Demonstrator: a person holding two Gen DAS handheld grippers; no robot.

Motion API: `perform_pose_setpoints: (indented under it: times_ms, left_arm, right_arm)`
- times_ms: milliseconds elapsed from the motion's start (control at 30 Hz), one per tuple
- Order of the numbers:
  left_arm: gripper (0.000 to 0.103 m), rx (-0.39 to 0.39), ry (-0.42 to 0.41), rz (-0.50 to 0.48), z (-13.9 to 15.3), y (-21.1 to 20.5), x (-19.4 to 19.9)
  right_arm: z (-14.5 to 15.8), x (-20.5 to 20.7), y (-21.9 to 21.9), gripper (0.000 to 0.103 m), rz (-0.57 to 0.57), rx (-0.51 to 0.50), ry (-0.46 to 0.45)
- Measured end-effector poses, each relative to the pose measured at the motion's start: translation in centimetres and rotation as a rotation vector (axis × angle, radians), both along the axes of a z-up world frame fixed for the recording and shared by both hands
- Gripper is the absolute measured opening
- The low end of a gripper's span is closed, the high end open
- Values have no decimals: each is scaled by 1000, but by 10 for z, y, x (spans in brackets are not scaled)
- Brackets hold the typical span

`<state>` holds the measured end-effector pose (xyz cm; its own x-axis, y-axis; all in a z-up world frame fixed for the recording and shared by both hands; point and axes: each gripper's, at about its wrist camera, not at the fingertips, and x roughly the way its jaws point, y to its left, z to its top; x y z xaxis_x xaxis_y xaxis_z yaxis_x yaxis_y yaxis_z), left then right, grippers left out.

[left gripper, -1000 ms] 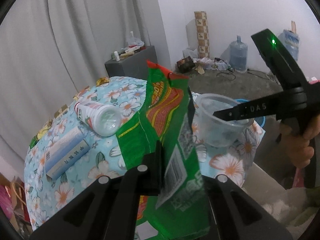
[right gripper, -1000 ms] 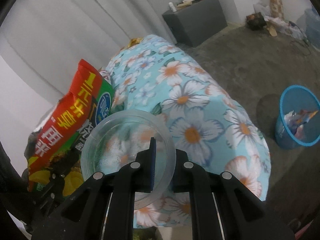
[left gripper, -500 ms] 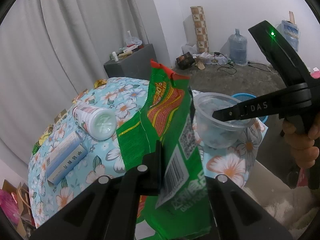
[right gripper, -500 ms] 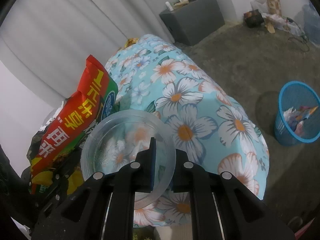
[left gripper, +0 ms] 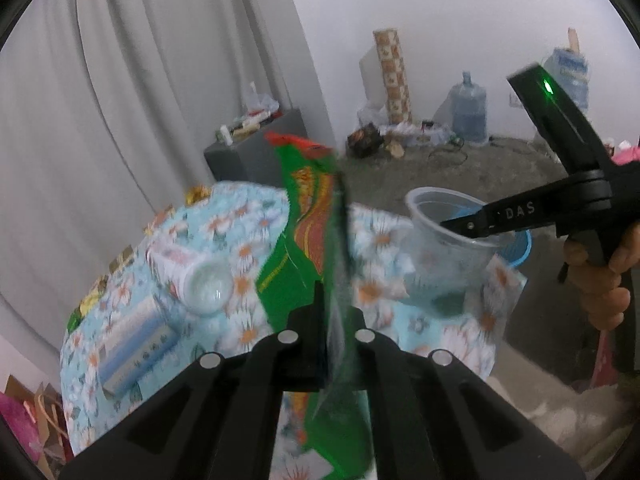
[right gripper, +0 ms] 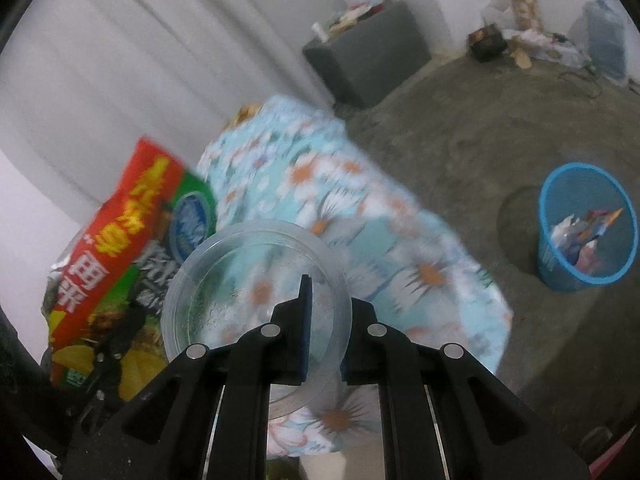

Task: Collect trash
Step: 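Carry chip bag and clear cup over the wastebasket and open both tools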

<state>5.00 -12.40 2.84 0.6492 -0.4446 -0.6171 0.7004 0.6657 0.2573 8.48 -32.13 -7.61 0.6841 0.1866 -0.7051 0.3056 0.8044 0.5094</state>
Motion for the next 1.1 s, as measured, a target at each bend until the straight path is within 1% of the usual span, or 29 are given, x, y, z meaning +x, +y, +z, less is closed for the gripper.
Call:
perform_pose_setpoints:
  times_ms: [67, 133, 267, 367, 433, 467, 500, 600, 667, 733, 800, 867, 933, 1067, 1100]
  left_arm:
    - [0, -36, -2, -25, 12, -3, 5]
    - [0, -88, -5, -65, 29, -10, 10]
    - [0, -169, 9, -144, 54, -34, 20]
    - [0, -222, 60, -221, 65, -66, 31]
    - [0, -235, 98, -264, 66, -88, 37]
    - [0, -237, 124, -284, 64, -102, 38]
    - [0, -236, 169, -310, 60, -120, 43]
    - [0, -219, 315, -376, 41, -173, 58]
    - [0, -210, 389, -406, 27, -201, 65]
    - [0, -188, 479, -426, 6, -237, 73]
    - [0, -154, 544, -437, -17, -271, 80]
    - [1, -80, 581, -455, -43, -305, 82]
    - [1, -2, 597, -475, -71, -337, 78]
    - [1, 112, 617, -512, -118, -389, 76]
    - [1, 120, 623, -536, -126, -399, 76]
  right_arm:
    - [9, -10, -18, 9, -61, -11, -30]
    - [16, -24, -39, 9, -128, -25, -52]
    - [25, -65, -95, 9, -321, -45, -80]
    - [24, -95, -128, 9, -453, -73, -69]
    - [17, -116, -151, 9, -545, -89, -41]
    - [13, -120, -158, 9, -573, -89, -32]
    - [8, -126, -166, 9, -599, -81, -23]
    - [-12, -140, -188, 9, -667, -51, 9]
    - [-24, -142, -198, 9, -691, -27, 25]
    - [-40, -145, -210, 9, -717, 7, 38]
    - [-51, -149, -220, 9, -736, 31, 50]
    - [-62, -150, -226, 9, -755, 57, 58]
    - [-74, -153, -236, 10, -771, 84, 76]
    - [-89, -152, -246, 10, -789, 119, 112]
    - [-93, -155, -249, 10, -795, 127, 119]
